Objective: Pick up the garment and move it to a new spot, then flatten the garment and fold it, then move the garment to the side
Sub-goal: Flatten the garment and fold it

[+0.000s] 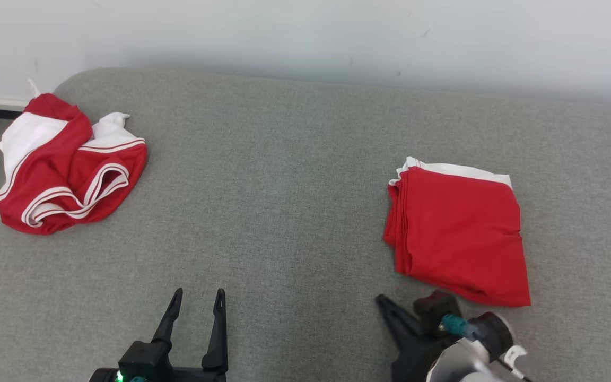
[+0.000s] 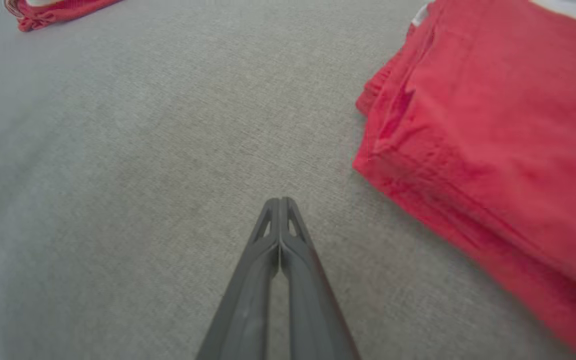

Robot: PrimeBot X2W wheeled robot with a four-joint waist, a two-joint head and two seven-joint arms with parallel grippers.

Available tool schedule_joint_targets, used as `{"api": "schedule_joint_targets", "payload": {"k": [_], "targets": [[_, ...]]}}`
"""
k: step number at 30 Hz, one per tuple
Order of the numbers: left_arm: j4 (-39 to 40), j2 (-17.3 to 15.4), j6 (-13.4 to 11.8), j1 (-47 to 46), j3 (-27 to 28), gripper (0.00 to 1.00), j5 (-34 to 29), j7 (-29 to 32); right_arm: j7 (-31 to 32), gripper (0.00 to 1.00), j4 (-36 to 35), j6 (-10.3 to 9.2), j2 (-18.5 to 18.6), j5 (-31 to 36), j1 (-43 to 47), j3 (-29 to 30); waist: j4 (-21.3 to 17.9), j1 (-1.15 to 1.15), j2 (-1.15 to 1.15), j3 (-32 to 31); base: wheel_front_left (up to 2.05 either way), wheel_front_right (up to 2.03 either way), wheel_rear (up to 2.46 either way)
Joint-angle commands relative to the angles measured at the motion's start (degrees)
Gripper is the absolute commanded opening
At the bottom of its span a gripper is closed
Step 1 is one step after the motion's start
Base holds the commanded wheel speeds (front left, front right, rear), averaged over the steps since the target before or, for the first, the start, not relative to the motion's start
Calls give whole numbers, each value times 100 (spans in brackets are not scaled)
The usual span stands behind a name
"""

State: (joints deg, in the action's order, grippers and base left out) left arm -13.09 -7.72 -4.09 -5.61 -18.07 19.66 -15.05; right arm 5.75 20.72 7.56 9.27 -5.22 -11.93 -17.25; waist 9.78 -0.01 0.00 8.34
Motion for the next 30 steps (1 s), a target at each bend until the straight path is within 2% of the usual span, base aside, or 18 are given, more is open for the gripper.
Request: {"api": "schedule_joint_targets", "payload": {"k": [1, 5, 6, 7, 8, 18, 22, 30], "targets": [[25, -27, -18, 77, 15, 100, -29, -18, -78, 0, -46, -15, -87, -75, 85, -48, -67, 1, 0, -94, 0, 0, 0], [154, -49, -43, 134, 79, 100, -116, -19, -300, 0, -280, -15, -315, -183, 306, -10, -193, 1, 0, -276, 0, 0, 0], [204, -47, -45, 173, 121, 100, -142, -18, -355, 27, -360, -14, -359, -181, 373, 31, -234, 1, 0, -325, 0, 0, 0], [257, -41, -53, 221, 165, 100, -158, -18, -447, 44, -470, -15, -402, -178, 437, 103, -277, 1, 0, -369, 0, 0, 0], [310, -30, -64, 269, 215, 100, -163, -18, -514, 100, -560, -15, -442, -192, 501, 186, -334, 1, 0, -426, 0, 0, 0], [796, 132, -47, 757, 866, 100, -485, -18, -1146, 100, -1459, -14, -642, -91, 1169, 1131, -879, 1, 0, -807, 0, 0, 0], [838, 215, 32, 889, 1081, 100, -583, -18, -1394, 100, -1508, -14, -647, -238, 1289, 1579, -1048, 1, 0, -870, 0, 0, 0], [671, 330, 215, 983, 1388, 100, -610, -18, -1652, 100, -1347, -14, -650, -51, 1393, 2347, -1082, 1, 0, -980, 0, 0, 0]]}}
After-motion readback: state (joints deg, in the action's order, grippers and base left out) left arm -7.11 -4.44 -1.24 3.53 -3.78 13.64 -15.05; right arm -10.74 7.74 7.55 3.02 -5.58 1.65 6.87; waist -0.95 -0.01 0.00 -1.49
